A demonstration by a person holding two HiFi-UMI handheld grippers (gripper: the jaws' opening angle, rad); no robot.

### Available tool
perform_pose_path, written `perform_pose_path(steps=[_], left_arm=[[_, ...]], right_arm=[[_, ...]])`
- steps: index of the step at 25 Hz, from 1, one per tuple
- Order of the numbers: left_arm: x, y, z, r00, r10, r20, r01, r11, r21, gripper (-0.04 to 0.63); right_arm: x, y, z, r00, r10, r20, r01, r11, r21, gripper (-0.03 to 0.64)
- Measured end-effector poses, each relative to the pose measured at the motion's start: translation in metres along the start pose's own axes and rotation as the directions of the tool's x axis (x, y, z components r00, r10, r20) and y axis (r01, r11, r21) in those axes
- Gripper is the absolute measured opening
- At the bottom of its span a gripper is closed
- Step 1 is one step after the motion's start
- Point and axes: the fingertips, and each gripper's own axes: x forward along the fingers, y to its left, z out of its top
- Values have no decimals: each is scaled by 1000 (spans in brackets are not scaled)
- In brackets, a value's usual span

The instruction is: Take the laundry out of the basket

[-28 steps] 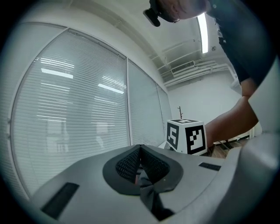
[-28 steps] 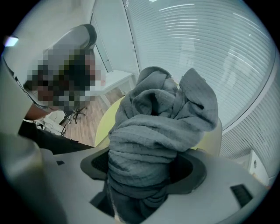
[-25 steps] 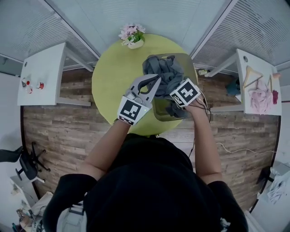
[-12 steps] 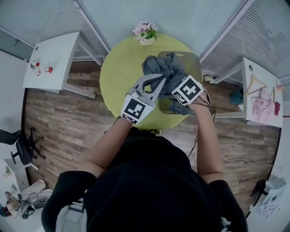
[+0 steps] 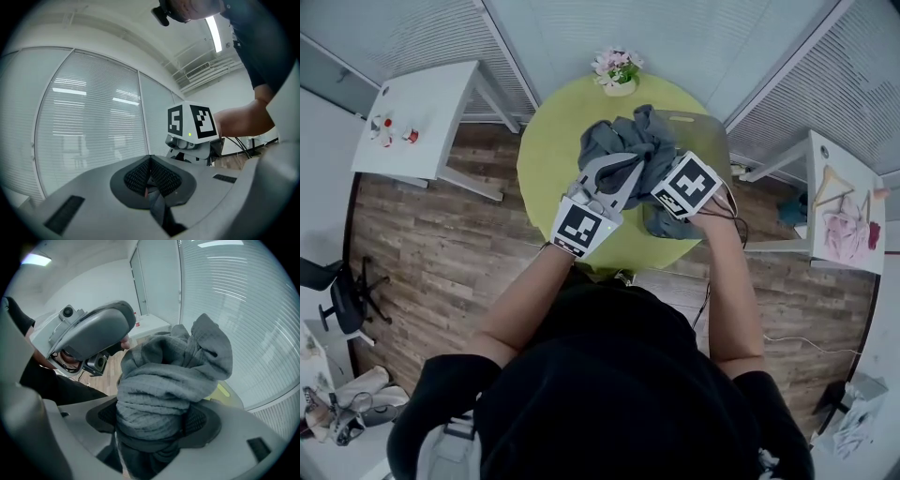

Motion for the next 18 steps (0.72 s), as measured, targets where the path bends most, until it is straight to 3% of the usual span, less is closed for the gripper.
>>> perform_pose_path(steps=[8, 18], left_arm=[[-30, 38, -6, 1000, 30, 6, -30, 999, -19, 6], [-58, 76, -15, 1000, 4, 16, -3, 1000, -30, 6]], right_arm=[[20, 25, 42, 999, 47, -8, -48, 998, -30, 380], [43, 36, 80, 999, 3, -42, -3, 1000, -10, 380]])
